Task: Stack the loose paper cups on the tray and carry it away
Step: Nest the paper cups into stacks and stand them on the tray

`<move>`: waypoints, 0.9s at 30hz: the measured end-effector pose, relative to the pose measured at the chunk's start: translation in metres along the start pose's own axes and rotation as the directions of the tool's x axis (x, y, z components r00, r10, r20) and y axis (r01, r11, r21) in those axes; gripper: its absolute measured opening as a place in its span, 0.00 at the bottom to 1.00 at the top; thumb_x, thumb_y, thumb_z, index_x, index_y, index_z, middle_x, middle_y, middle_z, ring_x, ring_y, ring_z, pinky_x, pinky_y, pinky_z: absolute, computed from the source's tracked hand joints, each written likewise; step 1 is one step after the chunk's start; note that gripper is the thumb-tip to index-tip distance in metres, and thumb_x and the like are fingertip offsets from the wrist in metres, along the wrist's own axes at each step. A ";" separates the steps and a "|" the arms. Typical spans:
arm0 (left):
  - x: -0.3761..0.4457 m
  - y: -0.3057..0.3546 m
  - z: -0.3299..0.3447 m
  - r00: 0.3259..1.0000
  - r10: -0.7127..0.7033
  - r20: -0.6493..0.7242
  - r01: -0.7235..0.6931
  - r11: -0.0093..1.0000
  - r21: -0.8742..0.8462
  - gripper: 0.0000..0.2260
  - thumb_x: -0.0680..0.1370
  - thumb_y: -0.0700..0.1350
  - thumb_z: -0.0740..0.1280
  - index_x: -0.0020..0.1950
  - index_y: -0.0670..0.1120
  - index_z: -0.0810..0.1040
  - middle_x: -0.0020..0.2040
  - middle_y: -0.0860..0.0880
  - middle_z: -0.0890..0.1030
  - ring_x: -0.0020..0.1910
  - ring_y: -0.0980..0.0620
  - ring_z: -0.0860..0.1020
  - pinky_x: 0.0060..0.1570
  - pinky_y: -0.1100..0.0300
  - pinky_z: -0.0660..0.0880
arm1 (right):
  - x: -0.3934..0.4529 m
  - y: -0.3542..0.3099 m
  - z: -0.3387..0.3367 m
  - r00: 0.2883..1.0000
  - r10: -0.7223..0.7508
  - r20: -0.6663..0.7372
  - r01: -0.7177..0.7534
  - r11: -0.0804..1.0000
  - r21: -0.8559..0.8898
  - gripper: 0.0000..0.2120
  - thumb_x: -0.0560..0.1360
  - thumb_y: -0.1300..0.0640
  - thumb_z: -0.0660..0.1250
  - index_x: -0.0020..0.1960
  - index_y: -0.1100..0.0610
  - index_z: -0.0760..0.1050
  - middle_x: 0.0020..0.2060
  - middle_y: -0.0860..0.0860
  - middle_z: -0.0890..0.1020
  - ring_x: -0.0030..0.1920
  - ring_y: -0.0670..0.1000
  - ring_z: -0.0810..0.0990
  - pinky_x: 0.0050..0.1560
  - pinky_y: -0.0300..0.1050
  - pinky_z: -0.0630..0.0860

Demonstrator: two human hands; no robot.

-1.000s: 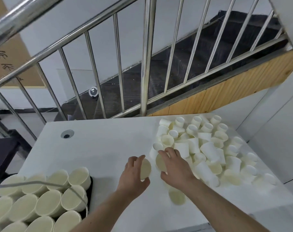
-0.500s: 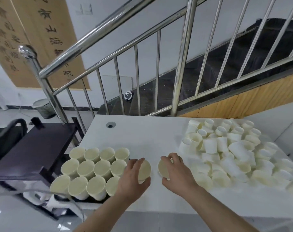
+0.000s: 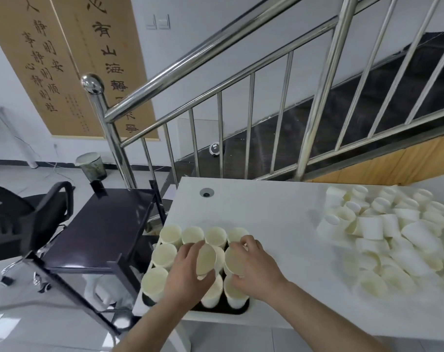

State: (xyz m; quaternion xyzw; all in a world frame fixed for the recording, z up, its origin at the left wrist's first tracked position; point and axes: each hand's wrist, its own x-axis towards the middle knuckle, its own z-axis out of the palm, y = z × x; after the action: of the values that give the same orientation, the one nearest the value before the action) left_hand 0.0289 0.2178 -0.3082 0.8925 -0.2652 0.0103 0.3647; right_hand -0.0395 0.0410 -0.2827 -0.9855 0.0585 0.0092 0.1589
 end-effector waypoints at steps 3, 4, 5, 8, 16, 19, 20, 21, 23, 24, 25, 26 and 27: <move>0.003 -0.031 -0.027 1.000 -0.024 0.015 0.023 1.000 0.020 0.29 0.71 0.49 0.71 0.70 0.51 0.66 0.65 0.56 0.68 0.62 0.54 0.69 0.51 0.64 0.69 | 0.017 -0.032 0.017 1.000 -0.006 0.004 0.006 0.999 0.039 0.30 0.71 0.54 0.65 0.71 0.49 0.61 0.64 0.49 0.62 0.65 0.53 0.64 0.53 0.44 0.73; 0.004 -0.036 -0.033 1.000 -0.025 0.011 0.025 0.999 0.022 0.29 0.72 0.49 0.71 0.71 0.51 0.66 0.65 0.56 0.68 0.62 0.55 0.69 0.52 0.64 0.68 | 0.020 -0.038 0.019 1.000 -0.009 0.004 0.009 0.999 0.054 0.30 0.71 0.53 0.65 0.71 0.49 0.61 0.64 0.49 0.62 0.64 0.53 0.65 0.53 0.45 0.73; 0.005 -0.049 -0.041 0.999 -0.026 0.019 0.025 0.999 0.022 0.29 0.72 0.49 0.71 0.71 0.51 0.66 0.64 0.56 0.68 0.62 0.55 0.69 0.53 0.64 0.68 | 0.026 -0.049 0.025 1.000 -0.007 0.004 0.006 0.997 0.073 0.30 0.71 0.53 0.66 0.71 0.48 0.61 0.64 0.49 0.62 0.64 0.52 0.65 0.54 0.46 0.73; 0.007 -0.072 -0.056 0.998 -0.051 0.040 0.050 0.998 0.023 0.29 0.71 0.50 0.72 0.70 0.53 0.66 0.64 0.56 0.68 0.61 0.54 0.70 0.52 0.63 0.67 | 0.037 -0.071 0.036 1.000 -0.004 0.012 0.003 0.993 0.117 0.32 0.71 0.53 0.66 0.73 0.49 0.61 0.63 0.49 0.62 0.64 0.52 0.64 0.54 0.47 0.74; 0.003 -0.119 -0.070 0.989 -0.099 0.109 0.098 0.995 0.011 0.31 0.69 0.50 0.73 0.70 0.53 0.67 0.61 0.55 0.68 0.61 0.53 0.68 0.57 0.59 0.70 | 0.054 -0.104 0.064 0.997 -0.024 0.074 0.020 0.998 0.062 0.30 0.71 0.52 0.66 0.71 0.51 0.62 0.65 0.51 0.62 0.64 0.54 0.65 0.51 0.45 0.72; 0.002 -0.127 -0.069 0.986 -0.110 0.123 0.110 0.994 0.009 0.31 0.69 0.49 0.73 0.70 0.53 0.66 0.60 0.56 0.67 0.61 0.52 0.67 0.56 0.58 0.71 | 0.057 -0.107 0.073 0.993 -0.017 0.113 0.011 0.999 0.049 0.30 0.71 0.52 0.66 0.71 0.51 0.62 0.64 0.51 0.62 0.64 0.54 0.66 0.54 0.48 0.74; 0.002 -0.129 -0.068 0.985 -0.109 0.133 0.109 0.994 0.011 0.31 0.69 0.50 0.73 0.70 0.53 0.66 0.61 0.55 0.67 0.61 0.52 0.67 0.57 0.58 0.71 | 0.057 -0.107 0.076 0.992 -0.014 0.123 0.009 0.999 0.042 0.31 0.70 0.53 0.66 0.71 0.51 0.62 0.64 0.51 0.62 0.64 0.54 0.66 0.54 0.48 0.74; 0.001 -0.130 -0.067 0.982 -0.112 0.152 0.111 0.994 0.016 0.31 0.69 0.50 0.72 0.70 0.53 0.66 0.62 0.55 0.67 0.61 0.52 0.67 0.56 0.58 0.71 | 0.057 -0.107 0.078 0.991 -0.013 0.132 0.009 0.999 0.033 0.31 0.70 0.53 0.66 0.72 0.50 0.61 0.65 0.51 0.62 0.64 0.54 0.66 0.53 0.48 0.74; 0.002 -0.134 -0.064 0.972 -0.125 0.200 0.119 0.992 0.043 0.32 0.70 0.51 0.72 0.71 0.53 0.64 0.64 0.54 0.66 0.63 0.52 0.66 0.56 0.58 0.72 | 0.059 -0.108 0.081 0.988 -0.019 0.155 0.018 1.000 0.010 0.32 0.71 0.53 0.66 0.72 0.50 0.60 0.65 0.51 0.62 0.64 0.54 0.66 0.52 0.46 0.74; 0.003 -0.136 -0.062 0.965 -0.130 0.228 0.118 0.991 0.067 0.32 0.70 0.51 0.72 0.71 0.54 0.63 0.65 0.54 0.65 0.63 0.52 0.66 0.55 0.58 0.73 | 0.059 -0.108 0.082 0.986 -0.020 0.168 0.020 1.000 0.002 0.32 0.71 0.53 0.66 0.73 0.51 0.60 0.65 0.51 0.62 0.64 0.54 0.66 0.52 0.45 0.73; 0.003 -0.138 -0.059 0.957 -0.137 0.257 0.117 0.989 0.091 0.32 0.70 0.51 0.72 0.71 0.54 0.62 0.66 0.54 0.65 0.64 0.52 0.66 0.55 0.58 0.73 | 0.059 -0.109 0.084 0.984 -0.021 0.179 0.022 1.000 -0.006 0.32 0.72 0.53 0.66 0.73 0.51 0.60 0.66 0.51 0.62 0.65 0.54 0.66 0.51 0.44 0.71; 0.002 -0.141 -0.057 0.948 -0.143 0.286 0.116 0.987 0.111 0.33 0.70 0.51 0.72 0.72 0.54 0.62 0.67 0.54 0.64 0.65 0.52 0.66 0.55 0.58 0.74 | 0.059 -0.109 0.085 0.981 -0.020 0.191 0.023 1.000 -0.015 0.32 0.72 0.53 0.67 0.74 0.51 0.59 0.66 0.52 0.62 0.65 0.54 0.66 0.51 0.44 0.70; 0.002 -0.142 -0.055 0.939 -0.150 0.310 0.115 0.985 0.128 0.33 0.70 0.51 0.72 0.72 0.54 0.61 0.68 0.54 0.64 0.65 0.52 0.66 0.55 0.57 0.74 | 0.060 -0.109 0.086 0.979 -0.020 0.203 0.025 0.999 -0.024 0.33 0.73 0.53 0.67 0.74 0.51 0.59 0.66 0.52 0.62 0.66 0.54 0.66 0.51 0.45 0.71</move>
State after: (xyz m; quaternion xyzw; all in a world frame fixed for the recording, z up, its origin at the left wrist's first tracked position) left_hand 0.1089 0.3375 -0.3590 0.9167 -0.2588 -0.1439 0.2683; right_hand 0.0327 0.1644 -0.3327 -0.9821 0.0306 0.1086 0.1510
